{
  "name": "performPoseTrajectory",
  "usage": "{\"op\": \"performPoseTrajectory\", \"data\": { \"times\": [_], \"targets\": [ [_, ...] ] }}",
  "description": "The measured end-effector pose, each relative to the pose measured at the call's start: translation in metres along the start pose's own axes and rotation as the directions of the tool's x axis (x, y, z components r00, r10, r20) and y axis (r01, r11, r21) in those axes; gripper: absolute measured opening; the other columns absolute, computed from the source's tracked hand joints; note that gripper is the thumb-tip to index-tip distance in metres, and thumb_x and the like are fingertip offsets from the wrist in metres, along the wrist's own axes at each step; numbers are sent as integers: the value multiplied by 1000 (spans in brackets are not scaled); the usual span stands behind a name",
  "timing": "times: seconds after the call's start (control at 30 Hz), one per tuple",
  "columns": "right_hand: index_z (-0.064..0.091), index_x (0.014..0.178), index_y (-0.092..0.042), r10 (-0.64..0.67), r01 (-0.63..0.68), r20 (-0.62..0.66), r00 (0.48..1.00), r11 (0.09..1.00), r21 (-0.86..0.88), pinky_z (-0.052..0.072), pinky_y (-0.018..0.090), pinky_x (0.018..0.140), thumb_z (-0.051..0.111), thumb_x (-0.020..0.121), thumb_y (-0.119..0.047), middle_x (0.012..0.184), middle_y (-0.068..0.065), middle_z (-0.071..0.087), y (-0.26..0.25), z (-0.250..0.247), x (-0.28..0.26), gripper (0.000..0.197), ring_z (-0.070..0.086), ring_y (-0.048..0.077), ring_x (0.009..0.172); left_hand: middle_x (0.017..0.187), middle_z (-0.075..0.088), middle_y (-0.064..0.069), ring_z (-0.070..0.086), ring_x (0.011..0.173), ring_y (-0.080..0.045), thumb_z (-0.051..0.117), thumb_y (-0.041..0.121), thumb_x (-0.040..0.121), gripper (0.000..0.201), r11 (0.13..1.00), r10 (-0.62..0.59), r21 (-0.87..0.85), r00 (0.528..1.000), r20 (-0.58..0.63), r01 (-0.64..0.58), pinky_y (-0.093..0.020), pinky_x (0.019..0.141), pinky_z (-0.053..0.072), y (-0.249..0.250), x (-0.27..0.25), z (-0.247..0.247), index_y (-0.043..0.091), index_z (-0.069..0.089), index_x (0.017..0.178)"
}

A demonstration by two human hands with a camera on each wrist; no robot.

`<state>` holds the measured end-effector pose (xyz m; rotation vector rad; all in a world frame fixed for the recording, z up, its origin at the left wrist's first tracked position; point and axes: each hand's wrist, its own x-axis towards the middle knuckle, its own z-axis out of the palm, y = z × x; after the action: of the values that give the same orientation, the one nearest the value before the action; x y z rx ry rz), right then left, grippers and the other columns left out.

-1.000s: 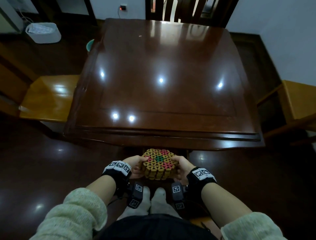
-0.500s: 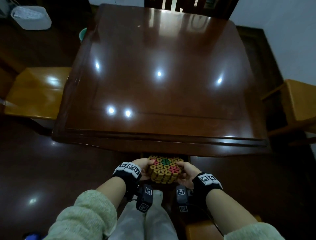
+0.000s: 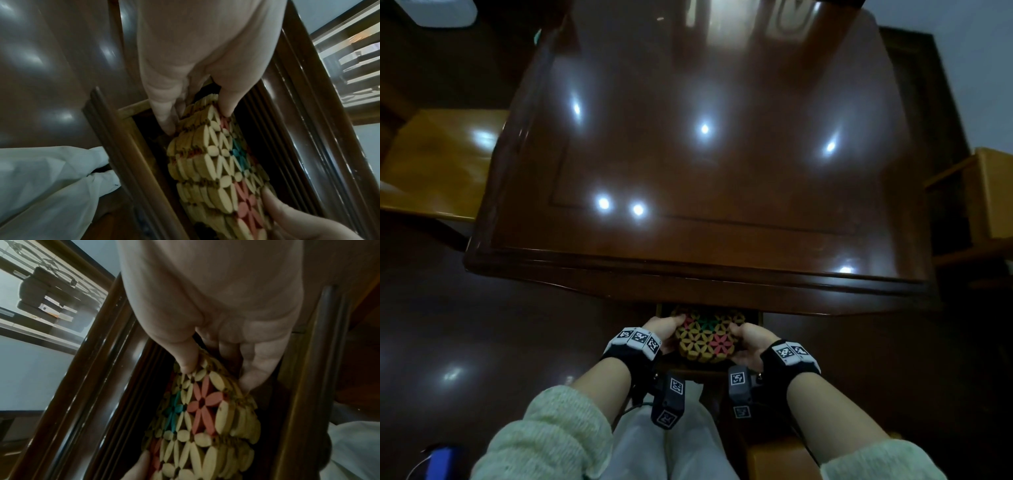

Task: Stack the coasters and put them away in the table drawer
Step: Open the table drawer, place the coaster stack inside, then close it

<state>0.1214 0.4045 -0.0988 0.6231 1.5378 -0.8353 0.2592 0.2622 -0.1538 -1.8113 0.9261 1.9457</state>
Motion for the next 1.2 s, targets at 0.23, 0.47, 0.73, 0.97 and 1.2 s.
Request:
{"op": "performPoseTrajectory", "data": {
  "times": [0.23,0.47,0.73,0.97,1.2],
  "targets": [
    [41,141,-5,-47,41,-42,998,990,-132,46,46,104,55,94,-18,141,17,49,7,2,26,51,49,34,127,142,46,-22,44,132,-37,50,23,96,52,994,33,102,999,-18,-31,-40,106,38,9,-46,18,-5,40,138],
    [33,146,-2,-97,51,-82,992,894,-445,39,42,110,49,97,-30,148,18,40,-2,13,27,59,42,35,134,104,58,-15,55,105,-30,48,14,91,39,979,109,181,992,-62,-96,-34,92,44,7,-43,0,-6,49,125],
    [34,144,2,-220,86,-117,968,736,-672,38,32,104,47,99,-33,147,20,41,-3,14,24,59,42,34,135,98,64,-16,67,93,-32,47,12,91,17,964,193,210,971,-142,-161,-37,83,53,9,-50,-9,3,61,88],
    [41,139,1,-276,131,-130,952,754,-644,44,30,89,52,96,-32,134,19,54,7,7,27,55,53,34,122,112,63,-15,63,102,-32,50,19,91,33,910,262,382,939,-222,-164,-41,89,54,14,-58,-15,6,55,121],
    [47,133,3,-232,142,-104,967,832,-536,43,31,91,49,96,-16,129,21,56,-4,9,24,42,54,34,119,124,61,-17,58,111,-32,49,14,88,40,888,256,434,949,-184,-156,-30,91,45,13,-54,-20,3,58,126]
  ]
}}
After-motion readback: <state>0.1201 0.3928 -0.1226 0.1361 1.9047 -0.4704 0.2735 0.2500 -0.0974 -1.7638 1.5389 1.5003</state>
